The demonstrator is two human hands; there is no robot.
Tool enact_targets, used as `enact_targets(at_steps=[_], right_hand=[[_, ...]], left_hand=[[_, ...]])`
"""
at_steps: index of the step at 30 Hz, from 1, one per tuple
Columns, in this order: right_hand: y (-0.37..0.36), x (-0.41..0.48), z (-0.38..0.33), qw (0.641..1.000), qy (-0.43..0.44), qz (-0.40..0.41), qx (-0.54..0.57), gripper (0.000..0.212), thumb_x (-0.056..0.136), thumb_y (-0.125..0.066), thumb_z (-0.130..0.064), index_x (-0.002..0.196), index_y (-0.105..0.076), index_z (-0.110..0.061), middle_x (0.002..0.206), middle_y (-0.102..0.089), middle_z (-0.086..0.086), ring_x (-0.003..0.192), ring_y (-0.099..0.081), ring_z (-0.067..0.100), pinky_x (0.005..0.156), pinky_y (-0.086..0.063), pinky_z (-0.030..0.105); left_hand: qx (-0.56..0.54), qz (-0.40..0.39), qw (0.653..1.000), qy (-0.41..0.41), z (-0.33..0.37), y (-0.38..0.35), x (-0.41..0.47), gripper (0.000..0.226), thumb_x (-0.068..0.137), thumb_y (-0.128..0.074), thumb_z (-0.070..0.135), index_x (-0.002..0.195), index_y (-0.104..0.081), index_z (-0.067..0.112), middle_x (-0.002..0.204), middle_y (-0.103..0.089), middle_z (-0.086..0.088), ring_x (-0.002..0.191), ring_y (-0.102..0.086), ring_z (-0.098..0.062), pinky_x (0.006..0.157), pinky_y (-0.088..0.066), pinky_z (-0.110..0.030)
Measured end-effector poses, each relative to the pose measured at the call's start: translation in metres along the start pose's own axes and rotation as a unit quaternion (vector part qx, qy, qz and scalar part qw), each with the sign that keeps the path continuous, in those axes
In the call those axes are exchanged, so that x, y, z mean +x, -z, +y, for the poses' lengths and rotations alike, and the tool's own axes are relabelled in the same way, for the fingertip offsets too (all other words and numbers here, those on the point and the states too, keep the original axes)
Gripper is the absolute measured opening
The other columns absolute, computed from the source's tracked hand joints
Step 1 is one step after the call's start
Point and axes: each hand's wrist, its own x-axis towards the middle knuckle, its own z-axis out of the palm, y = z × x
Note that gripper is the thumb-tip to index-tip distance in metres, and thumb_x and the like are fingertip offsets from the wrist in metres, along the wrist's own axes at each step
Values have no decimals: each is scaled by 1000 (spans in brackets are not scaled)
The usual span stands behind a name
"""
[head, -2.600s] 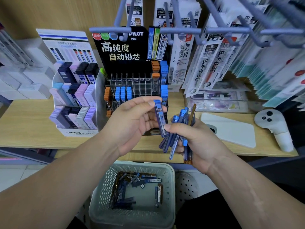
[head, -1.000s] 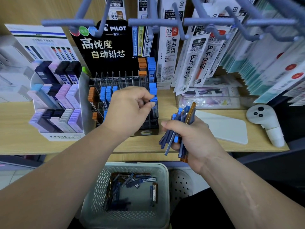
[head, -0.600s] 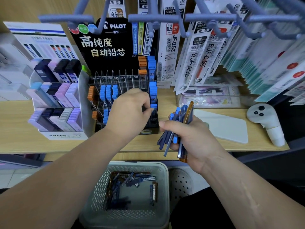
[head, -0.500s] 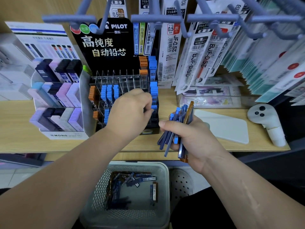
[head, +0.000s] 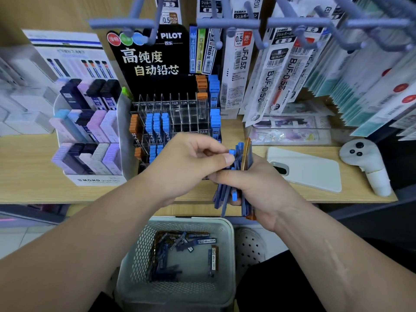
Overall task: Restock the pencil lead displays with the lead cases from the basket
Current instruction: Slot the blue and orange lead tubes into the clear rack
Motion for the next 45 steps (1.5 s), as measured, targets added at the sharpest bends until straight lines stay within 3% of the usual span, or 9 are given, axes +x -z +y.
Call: enact_targets(at_steps=[5, 12, 17, 26, 33, 36, 38, 42, 45], right_hand=[[-1, -4, 2, 1000, 13, -26, 5, 28, 79, -83, -10, 105, -71, -10, 90, -78, 11, 84, -62, 26, 76, -46, 45], [1, -14, -6, 992, 2, -96, 86, 22, 72, -76, -12, 93, -67, -10, 76, -72, 9, 51, -62, 9, 42, -41, 16], [5, -11, -4, 994, 4, -71, 84, 23, 75, -76, -11, 96, -66, -10, 73, -70, 2, 48, -56, 7, 42, -38, 20], [8, -3, -3, 997, 3, -9, 76, 18, 84, -74, -3, 85, -64, -18, 68, -67, -1, 49, -56, 10, 42, -41, 20], [11, -2, -2, 988, 8, -80, 134, 21, 77, -73, 3, 72, -61, -14, 58, -57, 4, 43, -41, 12, 42, -29, 23], [12, -3, 0, 984, 8, -119, 131, 13, 74, -71, -6, 82, -62, -7, 66, -58, 11, 44, -39, 13, 42, -29, 23], [12, -3, 0, 985, 4, -120, 125, 22, 75, -71, -8, 94, -65, 1, 75, -60, 19, 44, -41, 12, 42, -31, 22], [14, 1, 3, 993, -10, -40, 107, 12, 85, -68, 2, 81, -62, -8, 61, -63, 4, 43, -50, 10, 43, -31, 22], [17, 4, 6, 994, -21, 29, 99, 15, 84, -72, 0, 93, -60, -4, 78, -72, 17, 48, -56, 14, 43, -35, 24]], left_hand=[[23, -42, 999, 26, 3, 8, -3, 6, 82, -77, 14, 85, -72, 15, 66, -63, 2, 56, -54, -7, 49, -43, -20], [-88, -86, 991, 45, 2, 21, -3, 10, 74, -81, 12, 81, -75, 10, 70, -65, -9, 60, -56, -15, 52, -46, -21], [-75, -54, 995, 37, 2, 25, -1, 21, 69, -76, 13, 90, -75, 9, 72, -66, -15, 62, -62, -18, 57, -54, -24], [-68, 11, 997, 26, 1, 25, 9, 20, 93, -61, -3, 98, -75, 10, 65, -64, -7, 61, -59, -15, 60, -52, -23], [-190, -116, 974, 43, 0, 35, 9, 23, 84, -66, 2, 104, -74, 8, 77, -69, -8, 67, -63, -14, 61, -55, -24], [-189, -149, 971, 14, -3, 40, 10, 20, 81, -73, 2, 98, -76, 11, 99, -71, -14, 71, -62, -16, 61, -52, -25], [-196, -155, 968, 2, -5, 40, 12, 15, 78, -75, 10, 93, -74, 11, 94, -72, -13, 69, -61, -17, 61, -50, -24], [-192, -28, 981, -6, -7, 37, 17, 8, 77, -78, 6, 77, -74, 13, 70, -70, -7, 59, -62, -14, 55, -50, -22], [-121, 90, 988, -37, -9, 38, 21, 8, 74, -76, 9, 80, -71, 9, 71, -72, -10, 63, -67, -18, 60, -55, -26]])
